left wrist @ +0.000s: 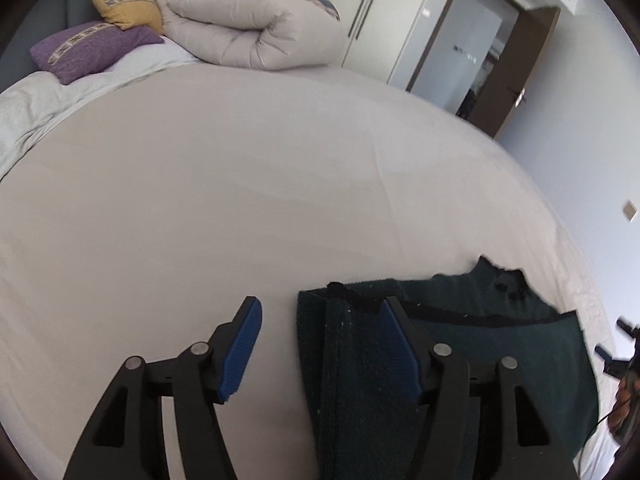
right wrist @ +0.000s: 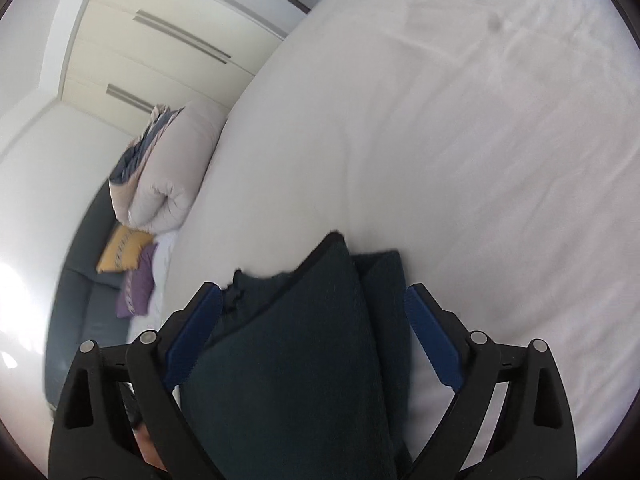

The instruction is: Fold small clothes

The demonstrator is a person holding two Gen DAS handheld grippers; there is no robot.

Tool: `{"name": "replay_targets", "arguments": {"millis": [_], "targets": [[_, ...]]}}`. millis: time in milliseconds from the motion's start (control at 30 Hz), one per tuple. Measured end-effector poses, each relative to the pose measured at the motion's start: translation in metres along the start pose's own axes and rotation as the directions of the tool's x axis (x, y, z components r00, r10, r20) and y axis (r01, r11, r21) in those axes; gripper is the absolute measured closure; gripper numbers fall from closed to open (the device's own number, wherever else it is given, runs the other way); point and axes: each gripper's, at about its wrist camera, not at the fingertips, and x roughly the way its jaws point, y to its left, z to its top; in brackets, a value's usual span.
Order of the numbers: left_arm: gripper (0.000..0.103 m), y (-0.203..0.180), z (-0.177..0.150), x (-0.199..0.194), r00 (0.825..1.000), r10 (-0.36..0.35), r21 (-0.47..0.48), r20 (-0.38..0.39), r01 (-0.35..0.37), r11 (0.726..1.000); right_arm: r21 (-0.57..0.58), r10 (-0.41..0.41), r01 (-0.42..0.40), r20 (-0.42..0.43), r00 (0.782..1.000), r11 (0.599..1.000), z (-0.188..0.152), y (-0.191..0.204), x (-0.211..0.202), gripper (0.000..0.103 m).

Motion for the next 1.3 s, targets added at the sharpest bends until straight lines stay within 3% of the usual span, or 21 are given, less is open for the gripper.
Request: {"name": "replay_targets", "arguments": {"millis": [67,200,433,600,767,933,1100,1233,1300], "targets": [[0.031,0.005,-0.004,-0.016,1.000,-0.006,-0.020,0.024,0.006,1.000,-0.071,-0.030,0.030,-0.004,1.000,0.997,-0.017,0.008,-0.014,0.010],[0.030,0.014,-0.035,-0.045,0.999,-0.048,-0.074,0.019,0.049,0.996,-0.132,-0.051,0.049,-0.012,0.999,0.990,-0.054,0.012,-0.037,0.012],[0.030,0.009,-0.089,-0.053,0.998,-0.056,-0.069,-0.036,0.053,0.996,-0.203,-0.110,0.101,-0.036,0.993,0.974,-0.127,0.016,-0.059,0.030],[0.030,0.015,-0.111,-0.045,0.996,-0.082,-0.075,-0.034,0.079,0.994,-0.210,-0.155,0.146,-0.027,0.988,0.967,-0.137,0.011,-0.065,0.043],[0.029,0.043,-0.116,-0.043,0.974,-0.224,-0.181,0.025,0.225,0.957,-0.217,-0.155,0.145,-0.033,0.987,0.965,-0.145,0.008,-0.072,0.047],[0.028,0.045,-0.115,-0.040,0.981,-0.194,-0.148,0.016,0.194,0.970,-0.203,-0.161,0.148,-0.051,0.986,0.968,-0.150,0.001,-0.070,0.069],[0.027,0.050,-0.114,-0.037,0.983,-0.184,-0.136,0.008,0.184,0.974,-0.206,-0.165,0.149,-0.060,0.984,0.967,-0.149,-0.003,-0.070,0.073],[0.026,0.044,-0.117,-0.040,0.986,-0.168,-0.118,0.000,0.166,0.979,-0.130,-0.137,0.127,-0.075,0.988,0.983,-0.144,-0.019,-0.070,0.088],[0.025,0.042,-0.118,-0.040,0.987,-0.161,-0.110,-0.005,0.160,0.981,-0.115,-0.130,0.120,-0.081,0.988,0.986,-0.143,-0.023,-0.069,0.091]]}}
